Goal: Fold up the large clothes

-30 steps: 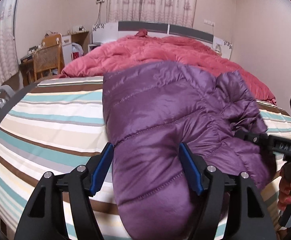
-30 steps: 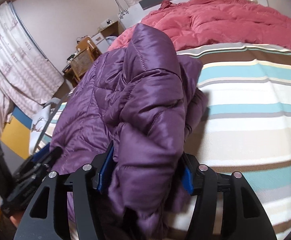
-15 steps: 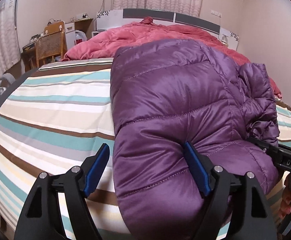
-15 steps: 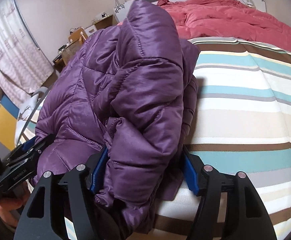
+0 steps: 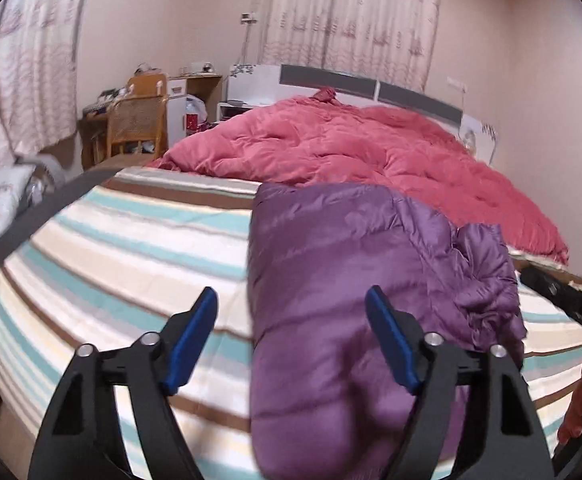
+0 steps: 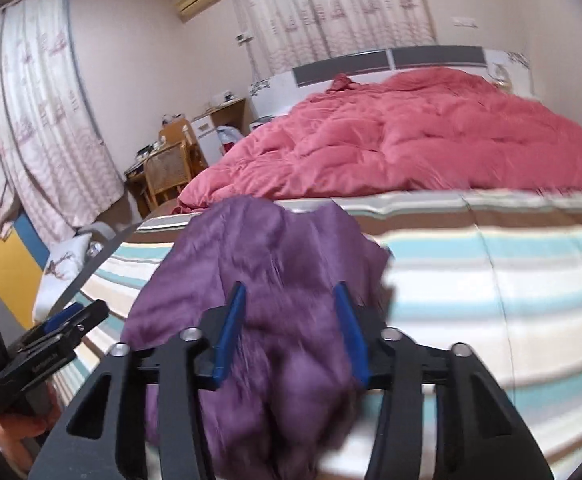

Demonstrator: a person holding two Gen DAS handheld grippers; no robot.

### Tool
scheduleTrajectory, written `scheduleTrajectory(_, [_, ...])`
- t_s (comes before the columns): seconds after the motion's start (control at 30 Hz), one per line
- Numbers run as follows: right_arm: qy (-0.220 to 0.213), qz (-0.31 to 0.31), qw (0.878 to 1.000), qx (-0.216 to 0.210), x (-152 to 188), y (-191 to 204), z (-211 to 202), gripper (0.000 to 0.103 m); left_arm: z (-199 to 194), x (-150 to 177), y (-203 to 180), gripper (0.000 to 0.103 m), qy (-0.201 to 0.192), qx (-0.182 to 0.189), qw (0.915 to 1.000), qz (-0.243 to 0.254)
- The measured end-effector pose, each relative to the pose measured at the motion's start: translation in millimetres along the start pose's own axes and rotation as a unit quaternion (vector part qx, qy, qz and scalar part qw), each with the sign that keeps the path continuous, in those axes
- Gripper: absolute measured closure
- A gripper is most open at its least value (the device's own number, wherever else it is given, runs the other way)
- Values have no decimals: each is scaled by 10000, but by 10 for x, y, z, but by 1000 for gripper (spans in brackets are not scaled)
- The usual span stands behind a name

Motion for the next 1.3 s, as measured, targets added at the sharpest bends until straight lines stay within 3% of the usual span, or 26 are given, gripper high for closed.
scheduleTrajectory(0.13, [462, -170, 9984, 268, -101, -24, 509, 69, 325, -81, -213, 30, 236, -153, 9977, 617])
scheduleTrajectory(0.17, [730, -159, 9960, 485, -30, -100, 674, 76, 454, -47, -240, 30, 395, -214, 9964, 726])
scheduleTrajectory(0.27, [1091, -50, 9915, 708, 237, -270, 921, 78, 740, 118, -294, 30, 782, -148, 9926, 915])
scheduleTrajectory(0.37, [1073, -31, 9916, 721, 394, -374, 982, 80, 870, 207, -297, 29, 862, -7, 9931, 798])
scheduleTrajectory(0.5, [1048, -142, 9918, 716, 421, -391, 1061, 80, 931, 251, -308, 29, 902, -83, 9923, 840])
scheduleTrajectory(0.57, [1002, -138, 9928, 636, 420, -350, 978, 80, 863, 243, -321, 28, 841, -105, 9926, 865])
scheduleTrajectory(0.7, [789, -203, 9950, 573, 365, -272, 651, 78, 616, 266, -265, 13, 691, -295, 9943, 752])
scheduleTrajectory(0.73, [711, -263, 9954, 593, 363, -245, 546, 75, 534, 295, -250, 12, 676, -263, 9952, 663])
scheduleTrajectory(0.77, [620, -340, 9956, 622, 381, -204, 401, 61, 451, 329, -237, 11, 664, -248, 9958, 579])
scheduleTrajectory(0.83, [447, -354, 9966, 594, 410, -138, 182, 47, 314, 386, -213, 4, 621, -298, 9964, 497])
scheduleTrajectory(1.07, [401, -275, 9984, 270, 712, 75, -292, 47, -147, 608, -181, 2, 543, -230, 9981, 202])
scheduleTrajectory(1.3, [503, -195, 9984, 188, 986, 137, -518, 47, -457, 845, -191, 2, 647, -323, 9968, 338])
Point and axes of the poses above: each gripper's, at about its wrist camera, not at the fingertips, and z roughly the way its jaws point, y to its left, x to its underside, the point moved 8 cm from there along z, roughly the way its jaws point, and after that the axes turned 2 degrees about x, right-handed, at the moved point
